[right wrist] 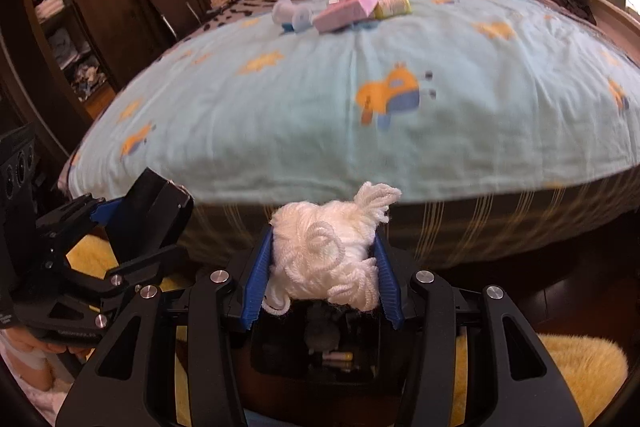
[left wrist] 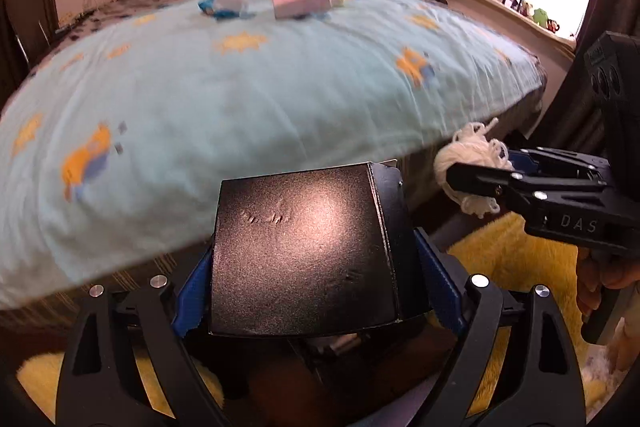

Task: Collect trash
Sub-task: 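Lower the black box with the left tool while the right tool lowers the yarn into the bin, then raise both open tools back above the bed, then grasp the pink box with the right tool while the left tool grasps the white spool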

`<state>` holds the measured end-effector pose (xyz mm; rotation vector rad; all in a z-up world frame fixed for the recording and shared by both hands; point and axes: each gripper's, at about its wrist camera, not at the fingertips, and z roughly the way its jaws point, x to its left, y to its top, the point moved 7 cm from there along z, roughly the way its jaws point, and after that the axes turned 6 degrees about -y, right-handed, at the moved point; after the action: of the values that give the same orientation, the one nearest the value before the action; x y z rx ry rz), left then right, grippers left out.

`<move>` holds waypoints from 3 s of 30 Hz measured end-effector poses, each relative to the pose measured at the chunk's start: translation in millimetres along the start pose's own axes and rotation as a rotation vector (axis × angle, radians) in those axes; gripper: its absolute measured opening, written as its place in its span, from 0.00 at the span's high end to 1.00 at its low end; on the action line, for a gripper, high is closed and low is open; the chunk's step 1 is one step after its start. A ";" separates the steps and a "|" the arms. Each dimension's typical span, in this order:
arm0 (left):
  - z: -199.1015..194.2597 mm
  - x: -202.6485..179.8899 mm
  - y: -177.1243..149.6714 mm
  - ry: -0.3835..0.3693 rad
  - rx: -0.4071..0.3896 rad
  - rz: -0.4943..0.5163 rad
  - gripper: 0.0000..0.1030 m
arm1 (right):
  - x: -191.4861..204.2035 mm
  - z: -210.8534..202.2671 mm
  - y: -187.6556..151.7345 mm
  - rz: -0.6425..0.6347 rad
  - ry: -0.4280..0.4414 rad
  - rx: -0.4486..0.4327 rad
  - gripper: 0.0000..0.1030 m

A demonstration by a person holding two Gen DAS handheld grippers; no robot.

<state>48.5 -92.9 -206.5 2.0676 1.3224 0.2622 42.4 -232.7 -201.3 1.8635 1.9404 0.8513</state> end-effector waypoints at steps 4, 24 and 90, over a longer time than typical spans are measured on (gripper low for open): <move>21.9 -5.8 -34.9 -0.022 0.083 -0.010 0.18 | -2.1 13.3 -23.6 0.004 -0.017 0.043 0.53; 120.5 21.8 -111.7 -0.002 0.316 -0.121 0.16 | -11.2 105.9 -92.3 0.125 -0.005 0.267 0.53; 66.0 157.2 202.6 0.228 -0.068 -0.019 0.08 | 20.7 147.9 257.5 -0.097 -0.245 -0.093 0.15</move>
<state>303.3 -39.3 -158.0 2.0131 1.4444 0.5414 333.3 -190.4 -154.3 1.7161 1.7934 0.6400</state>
